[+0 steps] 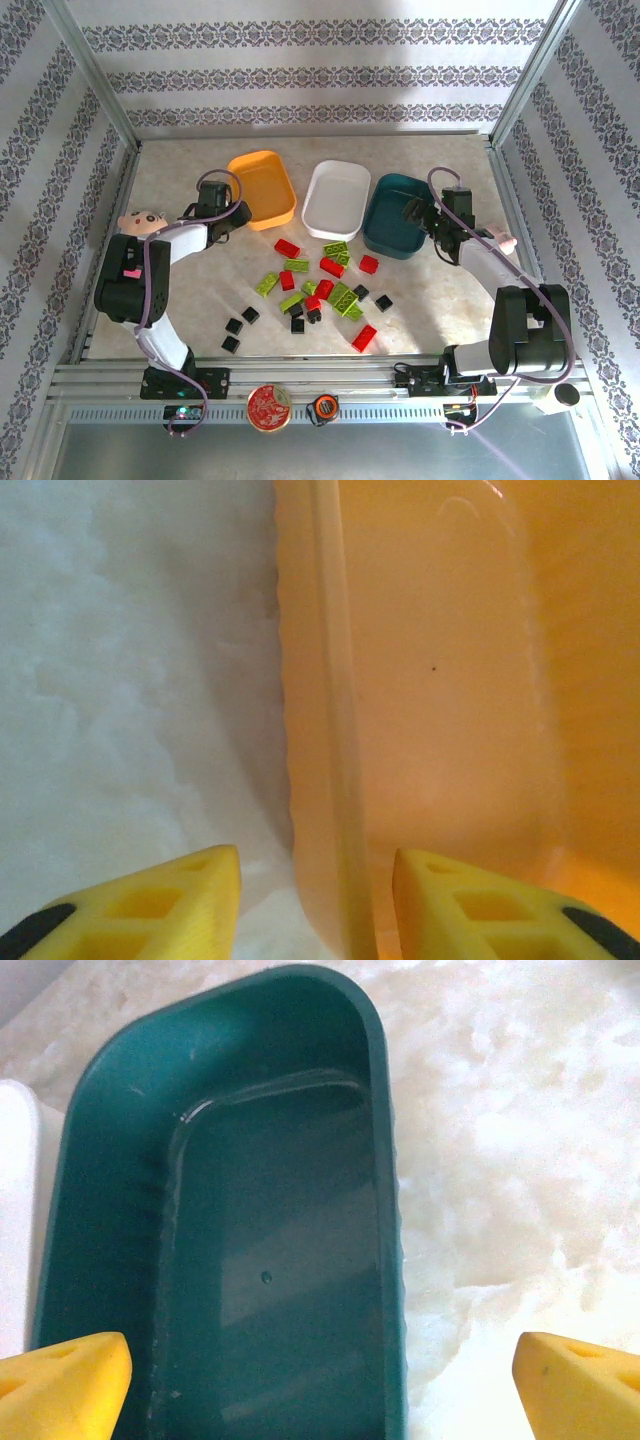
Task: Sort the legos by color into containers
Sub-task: Rotate the container at the top-center of the table, then rotate the container at the top-right of the table.
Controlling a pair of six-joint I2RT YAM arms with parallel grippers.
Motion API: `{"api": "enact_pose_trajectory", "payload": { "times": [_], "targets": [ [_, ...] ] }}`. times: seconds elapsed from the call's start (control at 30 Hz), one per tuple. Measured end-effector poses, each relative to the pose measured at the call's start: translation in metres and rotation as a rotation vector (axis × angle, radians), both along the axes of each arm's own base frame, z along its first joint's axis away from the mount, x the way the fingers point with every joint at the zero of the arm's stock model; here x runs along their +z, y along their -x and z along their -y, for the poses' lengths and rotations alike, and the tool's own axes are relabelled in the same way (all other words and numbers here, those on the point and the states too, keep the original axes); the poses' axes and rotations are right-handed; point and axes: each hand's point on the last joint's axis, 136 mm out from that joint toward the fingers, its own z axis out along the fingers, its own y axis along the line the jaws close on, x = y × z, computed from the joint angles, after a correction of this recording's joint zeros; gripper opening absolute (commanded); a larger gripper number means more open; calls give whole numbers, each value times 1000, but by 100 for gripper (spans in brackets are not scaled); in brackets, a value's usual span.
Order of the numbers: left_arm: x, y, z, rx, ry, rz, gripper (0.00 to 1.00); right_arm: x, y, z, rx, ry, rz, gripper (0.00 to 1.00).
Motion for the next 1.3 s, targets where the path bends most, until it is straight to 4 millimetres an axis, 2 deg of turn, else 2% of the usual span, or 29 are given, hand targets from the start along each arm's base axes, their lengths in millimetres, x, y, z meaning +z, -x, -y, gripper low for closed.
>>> {"api": "enact_pose_trajectory", "payload": {
  "times": [0.1,0.3,0.5,0.6,0.83,1.13,1.3],
  "targets": [
    [2,-1,1,-9,0,5,23,-5,1,1,4,14,-35,97],
    [2,-1,4,-22,8,5,13,-10,-14,-1,28,-1,-71,78],
    [2,0,5,-33,12,3,13,-39,-24,-7,66,-19,-172,61],
    [2,0,5,-37,8,2,13,-53,-23,-7,86,-9,-218,57],
    [2,5,7,-51,13,-14,14,-62,-31,-17,172,31,-266,53],
    [1,10,8,-65,9,-41,27,-60,-59,-42,292,63,-275,55],
    [7,13,8,-71,8,-40,55,-57,-65,-54,322,71,-269,75]
  ]
}}
